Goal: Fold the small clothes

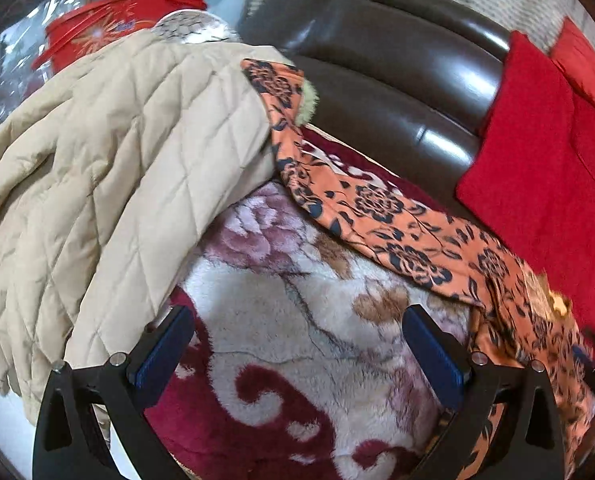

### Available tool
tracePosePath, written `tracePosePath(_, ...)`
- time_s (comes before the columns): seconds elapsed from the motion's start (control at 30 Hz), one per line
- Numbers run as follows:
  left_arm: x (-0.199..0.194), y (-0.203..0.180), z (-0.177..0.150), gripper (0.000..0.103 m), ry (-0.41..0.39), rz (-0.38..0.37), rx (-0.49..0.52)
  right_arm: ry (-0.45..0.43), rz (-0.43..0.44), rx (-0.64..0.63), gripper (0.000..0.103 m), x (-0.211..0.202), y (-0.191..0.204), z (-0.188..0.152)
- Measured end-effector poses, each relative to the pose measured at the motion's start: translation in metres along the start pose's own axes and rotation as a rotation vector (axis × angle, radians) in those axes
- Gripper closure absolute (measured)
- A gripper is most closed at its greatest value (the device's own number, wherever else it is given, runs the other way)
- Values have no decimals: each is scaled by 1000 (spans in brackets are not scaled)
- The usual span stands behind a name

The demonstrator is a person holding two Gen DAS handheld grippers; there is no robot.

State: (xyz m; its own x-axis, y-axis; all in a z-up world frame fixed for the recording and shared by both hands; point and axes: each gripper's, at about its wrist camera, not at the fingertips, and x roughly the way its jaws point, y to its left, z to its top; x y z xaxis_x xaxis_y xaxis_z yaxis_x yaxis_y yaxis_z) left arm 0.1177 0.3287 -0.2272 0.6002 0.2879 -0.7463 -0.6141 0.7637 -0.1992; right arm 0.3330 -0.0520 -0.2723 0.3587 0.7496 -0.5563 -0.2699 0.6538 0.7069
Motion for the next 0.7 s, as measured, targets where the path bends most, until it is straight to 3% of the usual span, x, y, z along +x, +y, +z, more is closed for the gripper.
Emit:
tracePosePath(0.17,10,8,6,0,19,0,-83,190,-182,-101,54,57,-9,-26)
tracePosePath(0.33,28,7,29,0,31,-14,-159,97,-76,-154,55,17,1,-24)
tracePosePath(0.47,53,5,66,0,-11,54,-205,37,-78,-291,55,-20,15,-27)
tracePosePath(0.63,114,5,102,0,101,142,-237,-15,-30,-303,55,-63,-4,-37)
tracePosePath(0.7,126,7,108,7,107,152,-260,-39,-20,-297,55,-77,-13,-38)
